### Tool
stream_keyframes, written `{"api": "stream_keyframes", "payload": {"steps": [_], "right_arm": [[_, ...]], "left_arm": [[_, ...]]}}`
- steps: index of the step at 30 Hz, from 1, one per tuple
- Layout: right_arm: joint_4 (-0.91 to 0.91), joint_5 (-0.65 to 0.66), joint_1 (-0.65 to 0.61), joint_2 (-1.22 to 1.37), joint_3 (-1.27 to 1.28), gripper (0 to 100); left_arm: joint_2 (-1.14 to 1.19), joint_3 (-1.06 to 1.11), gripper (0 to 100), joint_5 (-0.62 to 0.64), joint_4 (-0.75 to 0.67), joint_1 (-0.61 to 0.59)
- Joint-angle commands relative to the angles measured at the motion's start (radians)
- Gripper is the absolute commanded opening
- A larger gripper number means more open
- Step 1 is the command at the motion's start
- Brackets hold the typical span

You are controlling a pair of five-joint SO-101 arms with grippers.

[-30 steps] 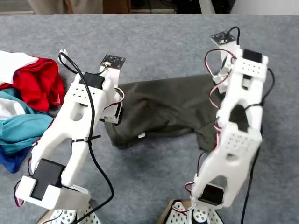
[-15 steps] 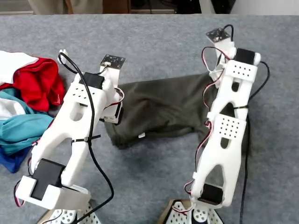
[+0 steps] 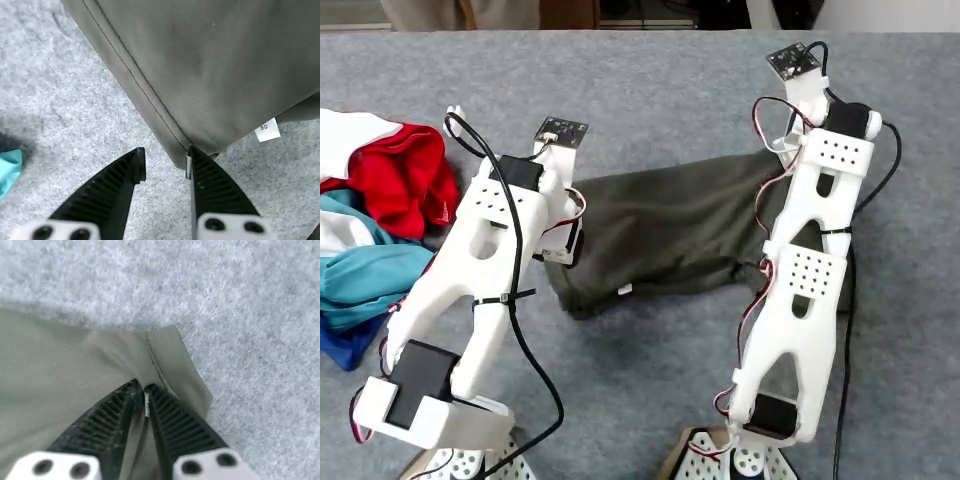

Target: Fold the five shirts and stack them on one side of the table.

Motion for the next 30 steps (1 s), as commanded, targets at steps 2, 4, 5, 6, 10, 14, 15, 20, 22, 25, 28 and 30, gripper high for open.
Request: {"api": "stream_keyframes", "payload": {"steps": [2,4,5,6,10,14,15,20,22,25,28,30], "right_arm": [[-0.025,-0.009,0.008,-0.013,-0.053,5.1],[-0.025,-0.009,0.012,-0.015,-0.053,10.4],[-0.020,-0.008,0.012,-0.015,-0.053,12.9],[-0.017,-0.008,0.013,-0.021,-0.053,15.0],[0.051,0.028,0.015,-0.082,-0.051,14.6],[0.146,0.034,0.015,-0.189,-0.051,11.9],[0.152,0.034,0.016,-0.219,-0.047,11.1],[0.153,0.032,0.059,-0.341,-0.041,6.3],[0.153,0.034,0.082,-0.403,0.015,4.8],[0.153,0.063,0.110,-0.515,0.170,4.7],[0.152,0.094,0.136,-0.641,0.360,4.7],[0.150,0.120,0.154,-0.719,0.483,4.7]], "left_arm": [[-0.004,-0.002,15,0.008,-0.003,-0.008],[-0.004,-0.002,15,0.008,-0.003,-0.008],[-0.004,-0.002,15,0.008,-0.003,-0.008],[-0.004,-0.002,15,0.008,-0.003,-0.008],[-0.004,-0.002,15,0.008,-0.002,-0.006],[-0.012,-0.026,15,0.008,0.025,0.008],[-0.012,-0.041,15,0.008,0.046,0.018],[-0.013,-0.094,15,0.006,0.124,0.091],[-0.013,-0.087,15,0.008,0.138,0.140],[-0.018,-0.060,15,0.009,0.146,0.224],[-0.068,-0.005,15,0.009,0.132,0.301],[-0.110,0.046,15,0.009,0.089,0.328]]}}
